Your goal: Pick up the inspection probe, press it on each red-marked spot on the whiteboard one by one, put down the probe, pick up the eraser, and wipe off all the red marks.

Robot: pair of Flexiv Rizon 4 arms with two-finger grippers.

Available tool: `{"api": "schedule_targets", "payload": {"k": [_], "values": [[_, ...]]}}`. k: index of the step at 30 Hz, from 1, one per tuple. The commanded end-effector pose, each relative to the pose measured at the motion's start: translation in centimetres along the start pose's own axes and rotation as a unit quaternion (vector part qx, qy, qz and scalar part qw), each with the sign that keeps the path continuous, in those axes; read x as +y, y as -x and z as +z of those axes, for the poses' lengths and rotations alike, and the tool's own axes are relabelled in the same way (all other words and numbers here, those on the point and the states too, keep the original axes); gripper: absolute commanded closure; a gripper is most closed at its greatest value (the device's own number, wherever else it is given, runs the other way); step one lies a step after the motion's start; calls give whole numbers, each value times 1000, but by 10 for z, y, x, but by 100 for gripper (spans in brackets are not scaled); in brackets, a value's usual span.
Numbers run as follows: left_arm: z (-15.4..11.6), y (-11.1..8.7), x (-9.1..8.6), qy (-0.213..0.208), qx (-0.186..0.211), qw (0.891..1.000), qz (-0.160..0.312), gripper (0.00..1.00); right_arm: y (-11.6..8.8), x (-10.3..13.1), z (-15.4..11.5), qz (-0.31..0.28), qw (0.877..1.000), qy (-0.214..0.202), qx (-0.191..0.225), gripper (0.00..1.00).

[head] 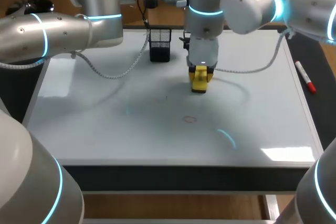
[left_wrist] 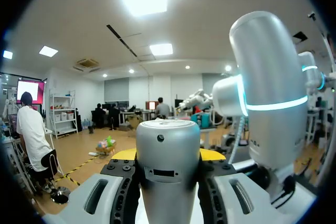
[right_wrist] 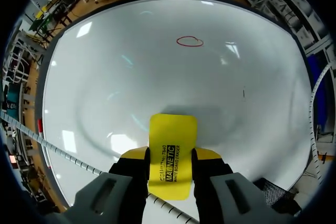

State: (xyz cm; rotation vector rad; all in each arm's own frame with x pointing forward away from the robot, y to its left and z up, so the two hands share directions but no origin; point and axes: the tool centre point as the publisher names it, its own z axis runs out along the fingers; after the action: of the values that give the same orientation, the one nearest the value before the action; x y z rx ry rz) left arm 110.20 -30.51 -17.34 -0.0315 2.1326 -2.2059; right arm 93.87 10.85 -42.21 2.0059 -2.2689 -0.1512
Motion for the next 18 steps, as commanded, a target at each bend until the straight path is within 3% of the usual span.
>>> {"api": "schedule_targets", "payload": {"k": [1,9,18], "values": [[0,1,-1,1,1,1000,-1,100,-14,4,5,4,1000,-6,-3,100],[0,1,-1,1,1,1000,-1,100,-29,8,-5,22,1000,-17,0,100],[0,1,-1,1,1,1000,-1,100,-69,11,-25,65,997,-35,14,100]]}}
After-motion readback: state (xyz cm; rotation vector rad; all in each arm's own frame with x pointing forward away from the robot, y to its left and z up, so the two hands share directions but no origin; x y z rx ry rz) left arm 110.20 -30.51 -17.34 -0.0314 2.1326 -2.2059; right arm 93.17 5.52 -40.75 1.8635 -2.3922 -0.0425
